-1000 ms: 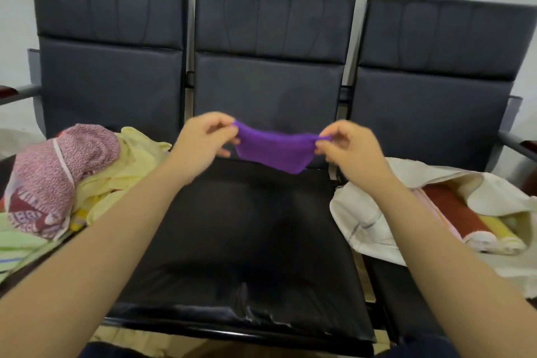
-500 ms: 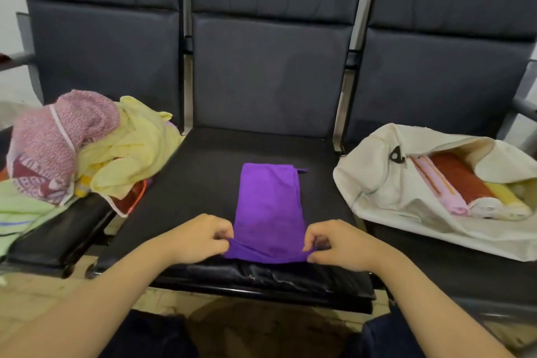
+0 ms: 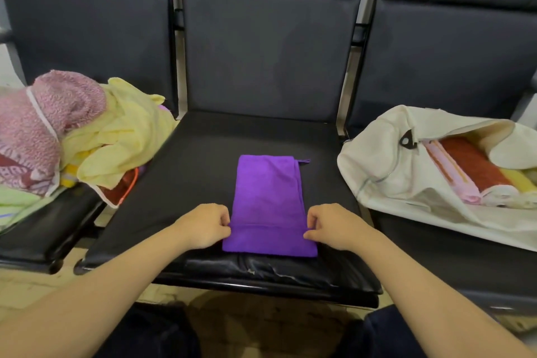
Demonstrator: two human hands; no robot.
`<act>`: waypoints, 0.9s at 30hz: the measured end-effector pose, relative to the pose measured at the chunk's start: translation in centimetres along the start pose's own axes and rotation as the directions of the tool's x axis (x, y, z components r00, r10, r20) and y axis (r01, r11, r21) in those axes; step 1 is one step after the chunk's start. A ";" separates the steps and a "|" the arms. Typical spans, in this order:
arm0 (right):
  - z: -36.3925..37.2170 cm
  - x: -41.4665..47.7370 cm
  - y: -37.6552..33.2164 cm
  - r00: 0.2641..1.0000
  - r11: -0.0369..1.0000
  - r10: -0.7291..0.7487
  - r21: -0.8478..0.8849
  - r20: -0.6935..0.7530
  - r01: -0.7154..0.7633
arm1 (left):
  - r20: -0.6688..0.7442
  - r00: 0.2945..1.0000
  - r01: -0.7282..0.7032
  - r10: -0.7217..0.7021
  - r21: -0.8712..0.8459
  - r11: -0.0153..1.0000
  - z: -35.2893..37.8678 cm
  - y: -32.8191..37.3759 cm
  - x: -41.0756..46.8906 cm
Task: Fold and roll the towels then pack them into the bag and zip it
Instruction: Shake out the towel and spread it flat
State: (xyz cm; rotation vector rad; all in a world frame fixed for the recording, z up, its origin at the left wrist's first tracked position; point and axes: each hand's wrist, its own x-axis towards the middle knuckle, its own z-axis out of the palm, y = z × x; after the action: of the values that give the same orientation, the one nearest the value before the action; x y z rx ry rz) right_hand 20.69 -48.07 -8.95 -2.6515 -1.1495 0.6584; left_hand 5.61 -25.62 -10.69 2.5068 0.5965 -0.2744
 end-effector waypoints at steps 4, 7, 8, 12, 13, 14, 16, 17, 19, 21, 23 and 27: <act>-0.8 -0.5 -0.4 0.979 0.981 -0.179 0.052 -0.098 0.184 | -0.233 0.950 -0.230 0.209 -0.068 0.971 -0.2 0.4 0.0; -0.7 -0.8 -0.5 0.947 0.945 -0.311 0.133 0.075 0.300 | 0.052 0.917 -0.392 0.396 -0.076 0.917 -1.1 0.4 -0.8; -0.3 -0.8 -0.6 0.938 0.947 -0.317 0.106 0.141 0.304 | 0.154 0.902 -0.406 0.403 -0.016 0.914 -1.1 0.2 -0.8; 0.4 -0.2 -0.3 0.949 0.955 -0.297 0.034 0.106 0.295 | 0.054 0.910 -0.416 0.412 0.115 0.902 -0.4 -0.2 -0.4; 0.2 -0.1 -0.2 0.954 0.958 -0.288 0.032 0.078 0.286 | 0.017 0.919 -0.393 0.393 0.100 0.914 -0.5 -0.2 -0.3; 0.0 -0.2 -0.2 0.961 0.962 -0.272 0.054 0.057 0.269 | -0.007 0.931 -0.362 0.364 0.071 0.929 -0.6 -0.2 -0.4; -0.4 -0.3 -0.3 0.975 0.964 -0.221 0.154 0.027 0.215 | -0.032 0.955 -0.296 0.296 -0.019 0.955 -0.9 -0.2 -0.5; -0.4 -0.4 -0.3 0.980 0.960 -0.199 0.205 0.020 0.191 | -0.042 0.962 -0.273 0.271 -0.069 0.960 -0.9 -0.1 -0.7; -0.4 -0.4 -0.5 0.986 0.952 -0.168 0.262 0.023 0.156 | -0.046 0.972 -0.234 0.229 -0.171 0.957 -0.8 0.1 -0.9; -0.2 -0.1 -0.4 0.988 0.947 -0.146 0.295 0.042 0.127 | -0.033 0.981 -0.193 0.192 -0.286 0.938 -0.6 0.3 -0.9; 0.1 0.0 -0.4 0.992 0.954 -0.122 0.280 0.041 0.106 | -0.039 0.983 -0.181 0.177 -0.256 0.950 -0.3 0.2 -0.8; 0.4 0.3 -0.4 0.997 0.984 -0.053 0.175 0.061 0.042 | 0.007 0.992 -0.128 0.128 0.052 0.990 -0.1 -0.6 -0.1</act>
State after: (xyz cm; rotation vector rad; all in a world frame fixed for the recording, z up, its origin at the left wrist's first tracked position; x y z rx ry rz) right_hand 20.39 -47.57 -9.30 -2.4671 -1.1132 0.8028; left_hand 5.22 -25.17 -10.86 2.5817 0.4290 -0.2498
